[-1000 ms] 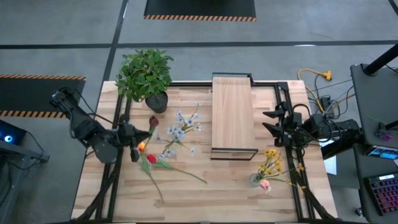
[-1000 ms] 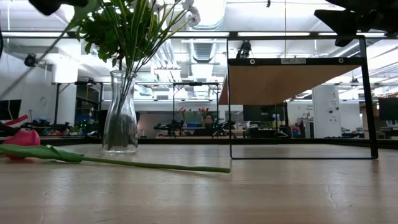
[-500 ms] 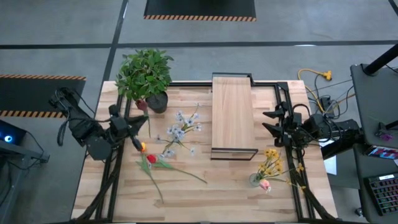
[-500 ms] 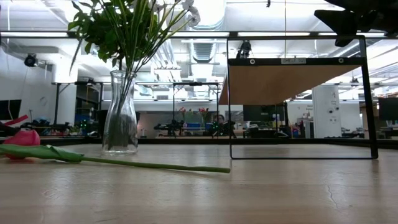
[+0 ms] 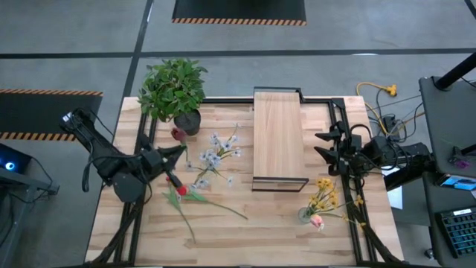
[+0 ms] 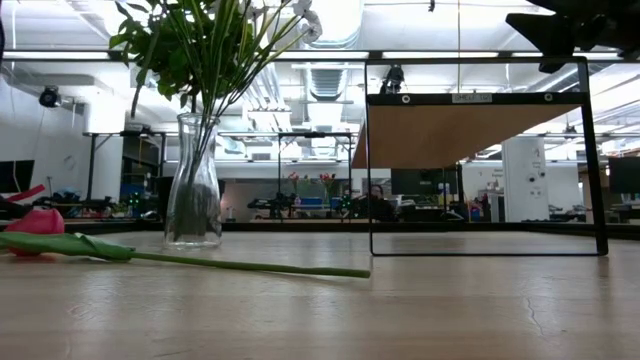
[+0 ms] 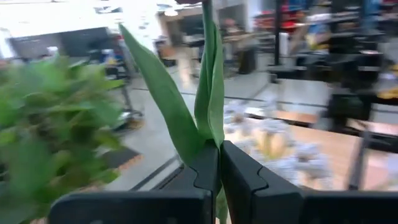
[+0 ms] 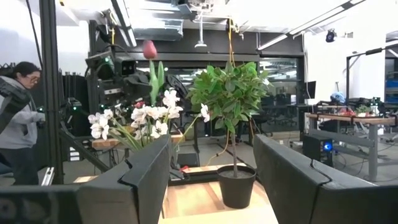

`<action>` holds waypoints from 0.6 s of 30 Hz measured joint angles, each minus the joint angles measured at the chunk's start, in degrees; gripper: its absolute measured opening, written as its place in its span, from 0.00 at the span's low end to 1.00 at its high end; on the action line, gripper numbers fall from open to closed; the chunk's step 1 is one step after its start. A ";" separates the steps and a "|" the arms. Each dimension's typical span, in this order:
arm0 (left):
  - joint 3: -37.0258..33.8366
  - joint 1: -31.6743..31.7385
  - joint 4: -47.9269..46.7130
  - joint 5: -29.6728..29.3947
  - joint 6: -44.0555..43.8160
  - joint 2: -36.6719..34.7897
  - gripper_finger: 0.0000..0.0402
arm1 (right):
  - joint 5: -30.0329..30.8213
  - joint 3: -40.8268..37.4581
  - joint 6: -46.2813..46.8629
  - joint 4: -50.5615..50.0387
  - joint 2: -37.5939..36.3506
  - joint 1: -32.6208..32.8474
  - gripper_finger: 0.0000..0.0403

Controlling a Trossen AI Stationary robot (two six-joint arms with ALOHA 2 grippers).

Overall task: Pick and place flowers into a vace then onto a shelf
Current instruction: Put the maroon tulip into the left transparent glass vase

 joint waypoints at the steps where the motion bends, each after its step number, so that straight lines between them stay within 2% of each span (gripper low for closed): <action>1: 0.30 0.01 0.95 1.95 1.22 0.15 0.00 | 0.00 0.04 -0.01 0.00 0.00 0.01 0.54; 6: 0.65 0.86 9.24 16.88 10.05 -0.06 0.00 | 0.02 0.20 -0.07 0.15 0.00 -0.01 0.54; 8: 0.65 1.04 13.56 24.52 16.67 -0.60 0.00 | 0.05 0.20 -0.56 0.31 0.00 0.00 0.54; 9: 0.65 1.25 16.05 26.55 20.31 -0.65 0.00 | 0.09 0.20 -0.66 0.49 0.00 -0.01 0.54; 12: 0.64 1.53 19.08 26.97 28.28 -1.24 0.00 | 0.11 0.20 -0.82 0.95 0.00 -0.01 0.54; 18: 0.42 4.27 19.67 27.49 32.20 -3.93 0.00 | 0.09 0.20 -0.83 0.94 0.00 0.00 0.54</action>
